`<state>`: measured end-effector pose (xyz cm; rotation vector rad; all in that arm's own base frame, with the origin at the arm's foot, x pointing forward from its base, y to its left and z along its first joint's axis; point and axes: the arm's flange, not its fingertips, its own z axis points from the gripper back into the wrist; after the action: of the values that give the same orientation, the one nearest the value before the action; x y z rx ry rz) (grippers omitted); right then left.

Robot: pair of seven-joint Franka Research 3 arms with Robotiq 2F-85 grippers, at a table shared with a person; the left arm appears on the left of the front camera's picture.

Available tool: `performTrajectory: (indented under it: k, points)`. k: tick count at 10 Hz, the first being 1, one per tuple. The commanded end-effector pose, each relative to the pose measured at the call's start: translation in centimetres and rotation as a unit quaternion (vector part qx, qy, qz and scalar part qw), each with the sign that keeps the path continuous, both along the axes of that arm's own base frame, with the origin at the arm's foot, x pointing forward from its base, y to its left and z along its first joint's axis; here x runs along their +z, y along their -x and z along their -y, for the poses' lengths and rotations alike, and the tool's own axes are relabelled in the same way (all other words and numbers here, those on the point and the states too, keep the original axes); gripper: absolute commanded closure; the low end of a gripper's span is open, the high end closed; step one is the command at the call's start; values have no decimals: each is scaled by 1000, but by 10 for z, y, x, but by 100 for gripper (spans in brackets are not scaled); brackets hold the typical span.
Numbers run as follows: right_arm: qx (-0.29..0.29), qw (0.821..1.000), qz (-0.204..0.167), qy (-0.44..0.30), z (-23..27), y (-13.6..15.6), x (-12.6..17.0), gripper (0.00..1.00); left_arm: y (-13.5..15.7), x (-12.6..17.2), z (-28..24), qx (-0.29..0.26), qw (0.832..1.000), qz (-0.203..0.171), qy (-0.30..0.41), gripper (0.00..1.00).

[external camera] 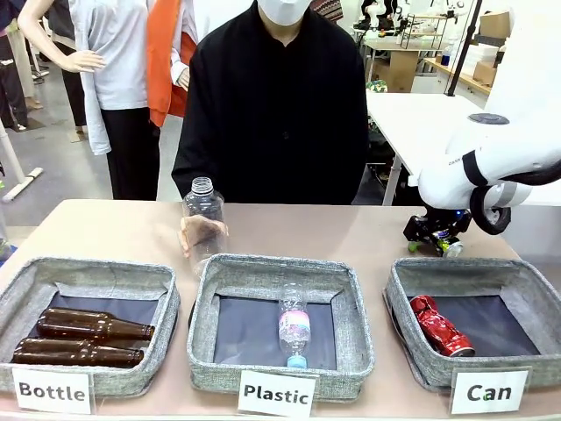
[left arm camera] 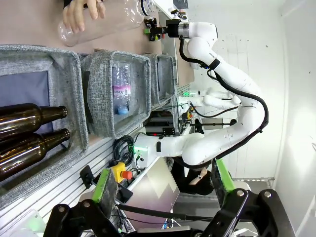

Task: Sort the can waste into the basket.
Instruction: Pick up the can waste from the table and place it in the right Fabric basket.

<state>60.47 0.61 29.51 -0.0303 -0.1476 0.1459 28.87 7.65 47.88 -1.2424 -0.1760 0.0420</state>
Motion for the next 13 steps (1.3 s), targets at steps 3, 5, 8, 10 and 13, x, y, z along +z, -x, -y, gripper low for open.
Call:
performTrajectory:
  k: [3,5,8,10,13]
  points:
    - [-10,1000,-8,-2,-4,-8,4,60,2,0,-2,-6,1000,3,-3,0]
    - [-7,1000,-11,-1,-5,-7,5,100,2,0,-2,-6,1000,3,-3,0]
    - [-7,1000,-9,-5,-5,-6,10,96,2,0,-2,-6,1000,3,-3,0]
    - [-4,1000,1,-9,-5,-1,21,100,2,0,-2,-6,1000,3,-3,0]
    - [17,998,46,-29,-4,36,81,100,2,0,-2,-6,1000,3,-3,0]
